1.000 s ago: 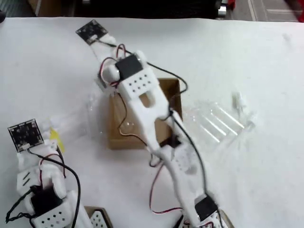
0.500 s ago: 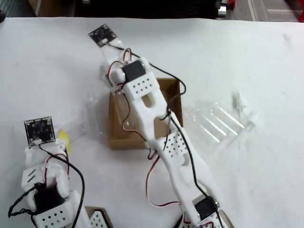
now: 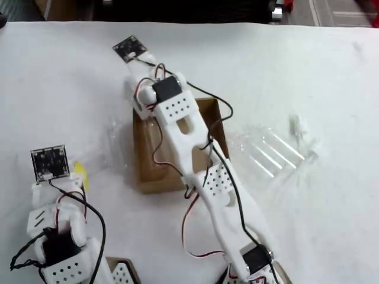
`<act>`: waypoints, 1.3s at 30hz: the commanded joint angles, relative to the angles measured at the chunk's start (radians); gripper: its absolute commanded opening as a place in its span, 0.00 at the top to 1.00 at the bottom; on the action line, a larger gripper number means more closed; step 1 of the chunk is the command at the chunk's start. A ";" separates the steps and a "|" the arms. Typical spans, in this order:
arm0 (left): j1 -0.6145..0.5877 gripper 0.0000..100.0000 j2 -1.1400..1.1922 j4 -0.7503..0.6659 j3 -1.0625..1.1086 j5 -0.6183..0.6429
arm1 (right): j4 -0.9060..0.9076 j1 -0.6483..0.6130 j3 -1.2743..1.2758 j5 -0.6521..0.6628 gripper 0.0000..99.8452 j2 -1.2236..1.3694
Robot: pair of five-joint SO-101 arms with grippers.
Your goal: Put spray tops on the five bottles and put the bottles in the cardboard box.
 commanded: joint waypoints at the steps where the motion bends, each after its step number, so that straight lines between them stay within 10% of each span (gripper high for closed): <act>1: 0.010 0.83 -0.010 0.000 -0.008 -0.008 | 0.027 -0.024 -0.003 0.002 0.98 -0.021; 28: 0.010 0.83 -0.010 0.000 -0.008 -0.008 | 0.101 -0.042 -0.011 -0.006 0.98 -0.119; 34: 0.010 0.83 -0.010 0.000 -0.008 -0.008 | 0.059 -0.047 -0.011 -0.126 0.77 -0.087; 39: 0.010 0.83 -0.010 0.000 -0.008 -0.008 | 0.022 -0.045 -0.002 -0.138 0.79 -0.081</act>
